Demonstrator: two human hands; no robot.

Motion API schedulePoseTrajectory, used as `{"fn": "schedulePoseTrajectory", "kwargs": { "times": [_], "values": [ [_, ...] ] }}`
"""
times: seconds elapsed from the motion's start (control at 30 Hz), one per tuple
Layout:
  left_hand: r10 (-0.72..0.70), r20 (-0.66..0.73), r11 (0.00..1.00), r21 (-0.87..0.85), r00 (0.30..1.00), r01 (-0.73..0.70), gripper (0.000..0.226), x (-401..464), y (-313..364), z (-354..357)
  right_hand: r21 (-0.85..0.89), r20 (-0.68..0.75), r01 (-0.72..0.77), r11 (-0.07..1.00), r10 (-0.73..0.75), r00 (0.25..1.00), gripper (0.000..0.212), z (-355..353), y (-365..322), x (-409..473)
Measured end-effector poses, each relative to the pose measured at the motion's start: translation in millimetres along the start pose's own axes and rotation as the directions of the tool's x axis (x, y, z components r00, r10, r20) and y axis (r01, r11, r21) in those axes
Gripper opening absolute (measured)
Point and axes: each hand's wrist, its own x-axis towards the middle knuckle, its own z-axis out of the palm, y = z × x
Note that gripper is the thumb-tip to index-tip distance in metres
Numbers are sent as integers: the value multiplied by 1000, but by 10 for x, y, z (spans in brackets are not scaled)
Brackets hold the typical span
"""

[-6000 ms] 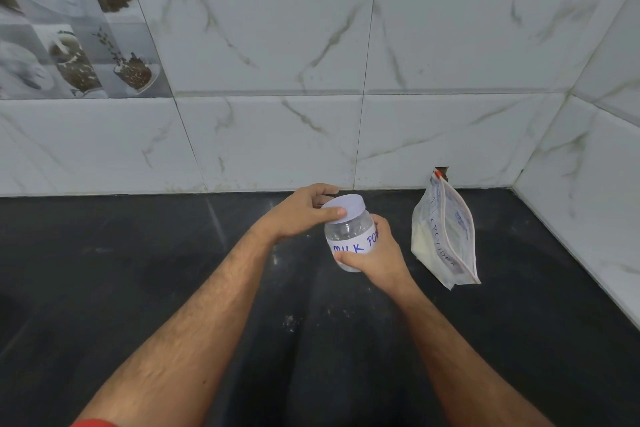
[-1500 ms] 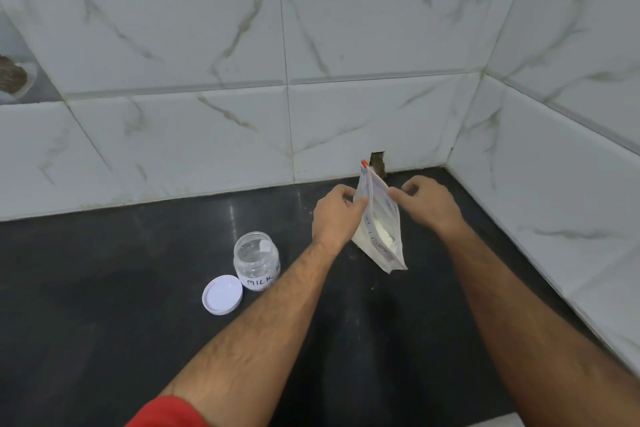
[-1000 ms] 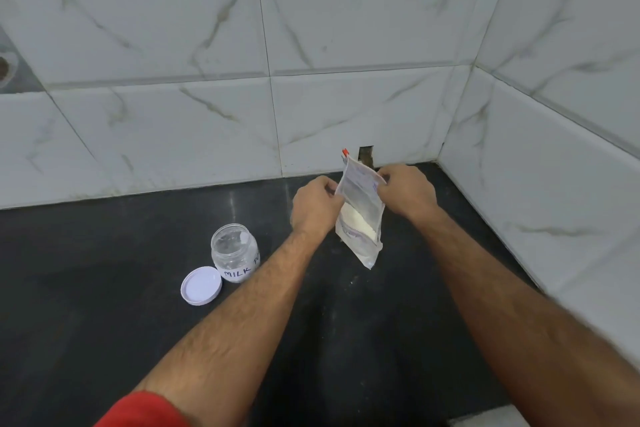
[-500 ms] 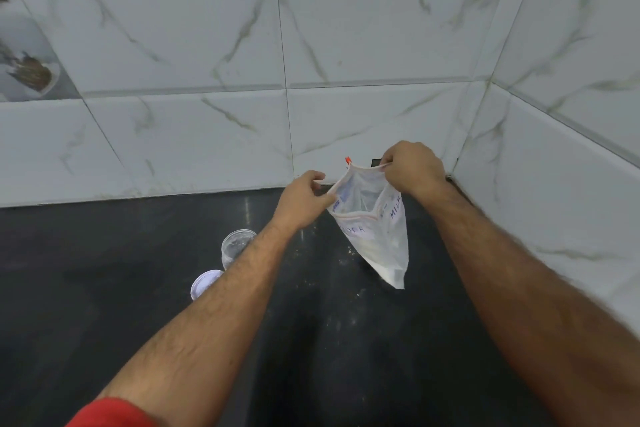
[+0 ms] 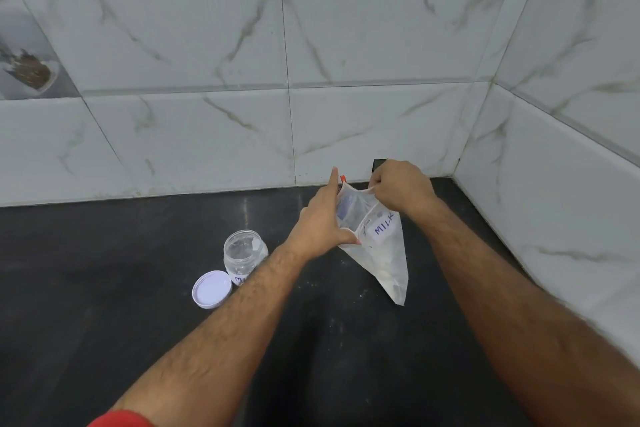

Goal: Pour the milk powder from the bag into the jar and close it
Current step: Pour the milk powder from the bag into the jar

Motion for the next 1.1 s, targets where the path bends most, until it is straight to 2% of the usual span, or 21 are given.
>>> {"fn": "schedulePoseTrajectory", "kwargs": {
  "times": [0.07,0.17,0.3,0.37,0.43,0.5,0.6,0.77,0.87,1.0,1.1],
  "values": [
    [13,-7,999,49,1000,-12,136,-13,33,-14,-22,45,16,1000,-15,999,24,-48,-4,-14],
    [-9,-51,995,99,999,14,119,-31,62,-32,-11,116,46,999,-44,992,21,-105,2,-16],
    [-60,-130,998,14,990,62,98,-18,-63,0,194,166,26,981,-59,984,14,-115,87,-5],
    [-66,-171,997,-49,983,59,88,-18,-107,32,240,139,23,970,-58,989,16,-77,136,-6],
    [-91,-182,985,-161,979,62,81,-30,-128,52,246,52,17,969,-31,998,9,-15,181,-8],
    [-110,-148,964,-257,983,69,76,-49,-163,65,318,-13,-6,948,10,1000,6,36,202,-26],
    [-93,-85,947,-315,992,62,67,-59,-232,63,411,-30,-14,912,29,999,14,48,215,-56],
    [-96,-1,906,-414,995,87,68,-12,-290,29,409,49,-9,913,-12,999,14,-19,216,-67],
    [-123,-5,888,-447,992,108,55,23,-294,30,438,145,-26,899,-42,989,15,-59,223,-78],
    [-187,-72,899,-416,980,141,35,48,-270,51,432,268,15,902,-144,953,14,-109,200,-103],
    [-175,-131,934,-336,976,123,28,62,-279,70,417,278,30,908,-159,947,16,-100,202,-99]
  ]
}}
